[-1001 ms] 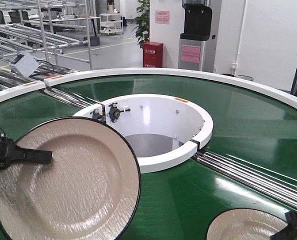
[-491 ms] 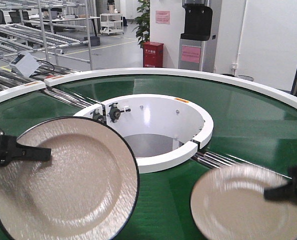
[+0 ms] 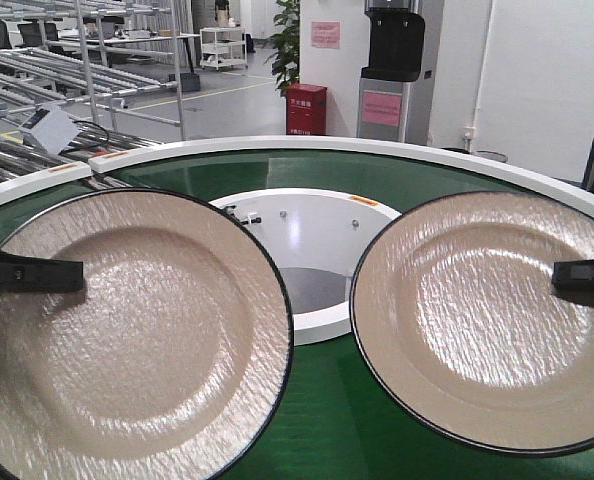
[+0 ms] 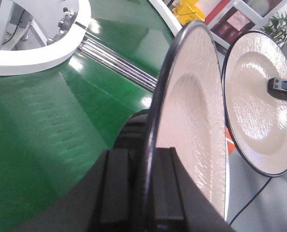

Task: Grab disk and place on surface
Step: 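Hold both plates raised while turning away from the conveyor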

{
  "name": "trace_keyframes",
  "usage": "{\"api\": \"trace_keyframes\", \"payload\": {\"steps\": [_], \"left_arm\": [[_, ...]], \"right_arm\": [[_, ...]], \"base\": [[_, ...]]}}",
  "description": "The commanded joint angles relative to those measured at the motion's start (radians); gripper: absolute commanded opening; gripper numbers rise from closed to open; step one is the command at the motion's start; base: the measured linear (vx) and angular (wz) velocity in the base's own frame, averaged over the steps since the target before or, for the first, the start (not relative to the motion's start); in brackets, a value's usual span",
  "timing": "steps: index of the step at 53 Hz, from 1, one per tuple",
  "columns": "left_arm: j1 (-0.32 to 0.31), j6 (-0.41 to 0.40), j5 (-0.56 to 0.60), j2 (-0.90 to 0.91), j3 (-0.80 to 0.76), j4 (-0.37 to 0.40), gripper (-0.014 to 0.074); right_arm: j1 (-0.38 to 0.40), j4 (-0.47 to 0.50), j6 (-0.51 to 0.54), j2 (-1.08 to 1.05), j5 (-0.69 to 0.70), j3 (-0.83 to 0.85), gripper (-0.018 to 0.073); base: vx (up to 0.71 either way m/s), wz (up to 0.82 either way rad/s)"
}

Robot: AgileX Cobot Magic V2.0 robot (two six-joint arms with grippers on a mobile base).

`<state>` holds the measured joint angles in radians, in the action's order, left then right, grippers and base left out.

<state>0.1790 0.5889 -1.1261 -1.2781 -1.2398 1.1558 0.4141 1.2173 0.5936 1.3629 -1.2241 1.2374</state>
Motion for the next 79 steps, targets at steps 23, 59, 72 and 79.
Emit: {"api": "trace_keyframes", "payload": {"steps": [23,59,72,79], "left_arm": [[0.0,-0.082,0.025,0.037,-0.034,0.129,-0.0008],[0.0,-0.082,0.021,0.037,-0.034,0.129,-0.0008],[0.0,-0.082,0.021,0.037,-0.034,0.129,-0.0008],[0.0,-0.082,0.021,0.037,-0.034,0.129,-0.0008]], "right_arm": [[0.0,0.126,-0.019,-0.063,-0.036,0.028,-0.0009],[0.0,0.126,-0.019,-0.063,-0.036,0.028,-0.0009],[0.001,0.126,-0.018,-0.063,-0.036,0.028,-0.0009],[0.001,0.126,-0.018,-0.063,-0.036,0.028,-0.0009]], "base": [[0.0,0.0],[0.0,-0.01],[-0.05,-0.18],[-0.09,-0.34]]}}
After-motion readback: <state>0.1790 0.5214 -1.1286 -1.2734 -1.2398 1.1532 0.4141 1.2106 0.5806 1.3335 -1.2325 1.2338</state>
